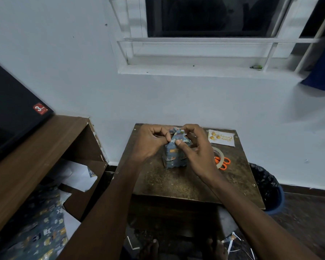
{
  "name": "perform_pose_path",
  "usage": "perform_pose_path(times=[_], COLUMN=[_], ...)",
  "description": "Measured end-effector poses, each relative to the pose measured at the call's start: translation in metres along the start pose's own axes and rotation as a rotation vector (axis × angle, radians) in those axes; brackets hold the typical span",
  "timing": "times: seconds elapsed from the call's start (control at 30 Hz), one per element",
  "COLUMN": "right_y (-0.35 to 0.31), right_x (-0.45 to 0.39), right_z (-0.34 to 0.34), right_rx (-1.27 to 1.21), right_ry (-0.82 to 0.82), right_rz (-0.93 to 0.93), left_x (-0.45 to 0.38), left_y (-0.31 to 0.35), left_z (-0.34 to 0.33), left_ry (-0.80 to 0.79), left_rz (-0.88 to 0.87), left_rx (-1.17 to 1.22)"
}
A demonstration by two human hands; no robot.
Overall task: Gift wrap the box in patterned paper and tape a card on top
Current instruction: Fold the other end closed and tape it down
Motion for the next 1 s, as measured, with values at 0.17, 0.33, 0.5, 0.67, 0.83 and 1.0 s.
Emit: perform_pose_path(times=[0.17,0.33,0.5,0.67,0.83,1.0], right_y=[0.004,0.003,0.001,-0.002,-0.002,-0.009], right_x=[0.001,-0.001,-0.003,-0.004,-0.007,-0.012], right_z=[-0.002,-0.007,-0.009,-0.008,-0.006,-0.007], right_rx=[-0.094,-0.082,-0.012,-0.107,-0.226,-0.197], right_ry=[-0.026,-0.105,-0.124,-0.163,-0.164,-0.190], right_rz=[-0.045,-0.078,-0.059,-0.081,-0.150,-0.101], left_x=[0.000,-0.001,-0.001,-0.004,-0.005,-0.004], left_y=[0.000,0.008,0.015,0.011,0.013,0.016], left_z=[-0.001,-0.003,-0.004,-0.003,-0.002,-0.002], left_ry=[0.016,-0.032,-0.087,-0.092,-0.082,-0.101], left_rz=[0.061,0.041,0.003,-0.004,-0.045,-0.058], left_rx=[0.061,0.079,0.052,-0.006,-0.065,-0.126])
Point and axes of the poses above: each hand's wrist, its own x-axis away from the middle knuckle, its own z-axis out of the back of the hand, y = z × x, the point moved 6 cm from there along -x, towards the middle knuckle, and after that the axes turned 2 degrees about y, right-handed, at the moved point
